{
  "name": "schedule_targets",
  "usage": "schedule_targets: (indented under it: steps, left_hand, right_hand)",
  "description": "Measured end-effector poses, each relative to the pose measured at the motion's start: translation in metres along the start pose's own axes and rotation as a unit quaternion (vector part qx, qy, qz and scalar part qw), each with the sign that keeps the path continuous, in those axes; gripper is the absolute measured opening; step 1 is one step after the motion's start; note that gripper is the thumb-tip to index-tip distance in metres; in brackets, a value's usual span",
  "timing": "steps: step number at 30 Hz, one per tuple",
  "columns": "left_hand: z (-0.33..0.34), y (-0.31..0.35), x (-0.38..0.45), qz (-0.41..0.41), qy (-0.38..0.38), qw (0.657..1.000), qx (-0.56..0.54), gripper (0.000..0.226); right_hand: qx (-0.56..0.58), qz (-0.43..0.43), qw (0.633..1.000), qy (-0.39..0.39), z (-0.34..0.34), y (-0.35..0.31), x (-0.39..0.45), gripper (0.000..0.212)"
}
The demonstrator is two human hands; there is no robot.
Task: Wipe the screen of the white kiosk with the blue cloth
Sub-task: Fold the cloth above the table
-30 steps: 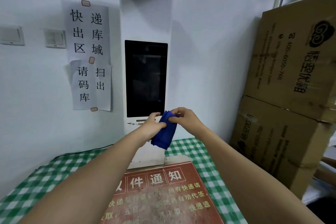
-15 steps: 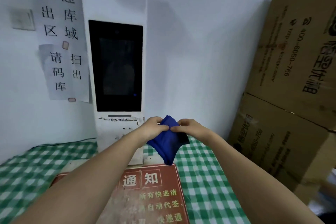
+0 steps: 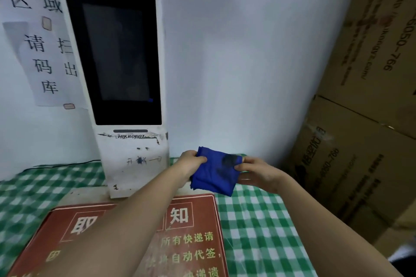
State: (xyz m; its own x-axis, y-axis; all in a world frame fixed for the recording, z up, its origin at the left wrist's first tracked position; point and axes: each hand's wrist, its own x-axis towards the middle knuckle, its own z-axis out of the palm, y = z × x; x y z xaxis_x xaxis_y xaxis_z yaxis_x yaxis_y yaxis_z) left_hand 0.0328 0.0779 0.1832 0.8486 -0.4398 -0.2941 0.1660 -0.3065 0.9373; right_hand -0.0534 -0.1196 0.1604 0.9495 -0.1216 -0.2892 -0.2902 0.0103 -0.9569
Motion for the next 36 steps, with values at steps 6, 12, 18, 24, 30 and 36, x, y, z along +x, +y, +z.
schedule_targets:
  steps: [6,12,18,24,30,36]
  left_hand:
    - [0.043,-0.029,0.028,-0.042,-0.034,0.998,-0.012,0.036]
    - [0.076,-0.068,0.057,-0.060,-0.012,0.998,0.024,0.069]
    - [0.100,-0.098,0.082,-0.040,-0.025,0.995,0.090,0.058]
    - [0.120,-0.122,0.106,-0.051,-0.064,0.983,0.165,0.044]
    - [0.128,-0.139,0.116,-0.098,-0.140,0.966,0.193,0.063]
    - [0.132,-0.147,0.118,-0.132,-0.155,0.965,0.167,0.071]
  right_hand:
    - [-0.012,0.036,0.984,0.173,-0.013,0.030,0.018,0.025]
    - [-0.024,0.038,0.966,0.254,-0.036,0.077,0.040,0.020]
    - [-0.100,0.064,0.960,0.253,-0.049,0.120,0.067,0.034]
    - [-0.171,0.123,0.960,0.186,-0.052,0.156,0.092,0.044]
    - [-0.180,0.139,0.961,0.160,-0.049,0.170,0.095,0.047]
    - [-0.231,0.142,0.951,0.145,-0.049,0.178,0.098,0.051]
